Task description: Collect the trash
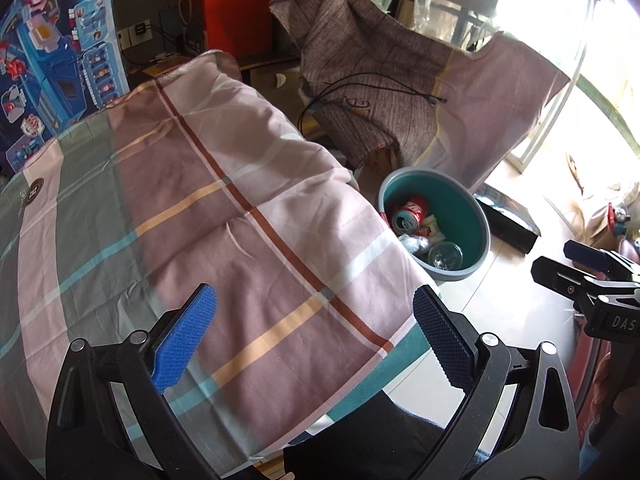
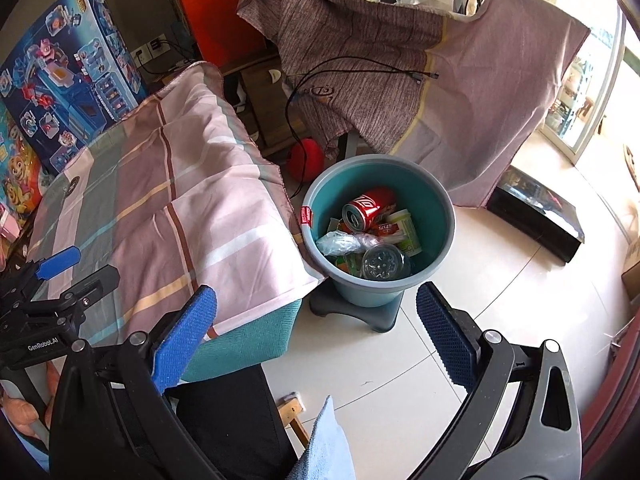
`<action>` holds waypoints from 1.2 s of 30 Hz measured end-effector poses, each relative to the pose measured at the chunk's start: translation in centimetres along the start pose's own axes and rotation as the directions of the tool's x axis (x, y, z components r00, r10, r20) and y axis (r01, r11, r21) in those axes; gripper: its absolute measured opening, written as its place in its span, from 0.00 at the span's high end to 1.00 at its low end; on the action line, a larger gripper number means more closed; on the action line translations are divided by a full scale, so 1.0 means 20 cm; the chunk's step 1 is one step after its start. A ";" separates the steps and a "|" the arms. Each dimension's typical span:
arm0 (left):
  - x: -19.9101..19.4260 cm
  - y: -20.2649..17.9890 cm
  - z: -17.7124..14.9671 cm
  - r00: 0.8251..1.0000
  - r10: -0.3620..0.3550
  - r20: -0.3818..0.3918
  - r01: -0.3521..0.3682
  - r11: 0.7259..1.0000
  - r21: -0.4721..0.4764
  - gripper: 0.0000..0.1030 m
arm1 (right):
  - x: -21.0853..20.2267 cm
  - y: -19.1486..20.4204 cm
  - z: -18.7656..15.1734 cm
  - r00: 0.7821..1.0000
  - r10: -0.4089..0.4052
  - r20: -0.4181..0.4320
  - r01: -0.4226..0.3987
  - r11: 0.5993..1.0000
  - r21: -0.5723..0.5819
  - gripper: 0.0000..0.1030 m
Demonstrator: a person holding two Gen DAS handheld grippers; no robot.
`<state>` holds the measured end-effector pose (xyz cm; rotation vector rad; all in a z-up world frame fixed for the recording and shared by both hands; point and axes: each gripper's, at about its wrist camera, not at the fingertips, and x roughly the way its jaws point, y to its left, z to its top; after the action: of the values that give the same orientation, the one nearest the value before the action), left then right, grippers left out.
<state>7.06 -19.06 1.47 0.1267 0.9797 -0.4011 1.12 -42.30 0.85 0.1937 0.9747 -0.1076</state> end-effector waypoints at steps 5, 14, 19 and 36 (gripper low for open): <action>0.00 0.01 0.00 1.000 0.009 -0.005 -0.009 1.000 0.004 0.04 | 0.00 0.03 0.00 1.000 0.008 -0.001 -0.008 1.000 -0.019 0.07; 0.03 -0.02 0.00 1.000 0.010 -0.021 -0.009 1.000 0.009 0.04 | 0.02 0.03 -0.01 1.000 0.009 -0.007 -0.010 1.000 -0.022 0.07; 0.06 -0.03 0.00 0.999 0.007 -0.037 -0.006 1.000 0.011 0.04 | 0.03 0.02 -0.01 1.000 0.010 -0.011 -0.010 1.000 -0.014 0.07; 0.08 -0.06 -0.01 1.000 0.002 -0.031 -0.002 1.000 0.023 0.04 | 0.07 0.00 -0.03 1.000 -0.006 -0.023 0.006 1.000 -0.005 0.07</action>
<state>7.15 -20.59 0.11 0.1549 1.0054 -0.4097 1.50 -42.17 -0.58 0.1884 0.9984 -0.1088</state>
